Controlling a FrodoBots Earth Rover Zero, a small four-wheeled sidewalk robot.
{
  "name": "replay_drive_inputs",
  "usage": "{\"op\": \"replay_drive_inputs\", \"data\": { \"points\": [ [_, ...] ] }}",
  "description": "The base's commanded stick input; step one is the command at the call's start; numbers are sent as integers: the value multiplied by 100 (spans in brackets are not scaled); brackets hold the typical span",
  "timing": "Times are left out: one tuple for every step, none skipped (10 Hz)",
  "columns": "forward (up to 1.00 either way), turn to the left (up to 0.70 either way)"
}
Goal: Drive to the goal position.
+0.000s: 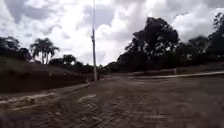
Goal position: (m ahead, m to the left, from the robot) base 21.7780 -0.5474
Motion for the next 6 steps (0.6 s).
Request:
{"op": "replay_drive_inputs", "data": {
  "points": [
    [85,0],
    [85,0],
    [85,0],
    [85,0],
    [85,0],
    [85,0]
  ]
}}
